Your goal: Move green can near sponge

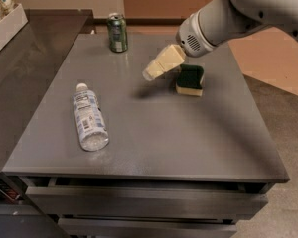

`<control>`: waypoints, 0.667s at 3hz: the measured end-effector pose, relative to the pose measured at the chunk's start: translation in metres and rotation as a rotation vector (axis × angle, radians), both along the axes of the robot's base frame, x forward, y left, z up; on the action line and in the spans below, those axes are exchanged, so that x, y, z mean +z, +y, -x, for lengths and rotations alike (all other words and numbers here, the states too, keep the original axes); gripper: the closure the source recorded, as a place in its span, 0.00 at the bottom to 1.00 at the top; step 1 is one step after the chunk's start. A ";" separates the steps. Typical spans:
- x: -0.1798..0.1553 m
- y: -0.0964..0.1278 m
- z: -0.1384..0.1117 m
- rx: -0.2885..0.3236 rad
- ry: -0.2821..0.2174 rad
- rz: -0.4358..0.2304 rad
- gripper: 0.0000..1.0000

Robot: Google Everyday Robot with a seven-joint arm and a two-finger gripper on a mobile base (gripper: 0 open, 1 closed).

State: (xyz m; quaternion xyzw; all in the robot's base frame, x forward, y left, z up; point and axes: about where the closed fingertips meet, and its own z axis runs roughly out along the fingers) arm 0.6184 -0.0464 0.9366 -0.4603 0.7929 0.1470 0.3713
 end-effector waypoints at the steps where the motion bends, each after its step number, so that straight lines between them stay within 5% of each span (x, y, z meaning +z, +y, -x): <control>1: 0.001 0.011 -0.024 -0.060 -0.032 -0.057 0.00; 2: -0.002 0.022 -0.050 -0.120 -0.071 -0.135 0.00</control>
Offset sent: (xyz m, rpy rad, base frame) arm 0.0749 0.0251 0.0001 0.2065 -0.1142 -0.1837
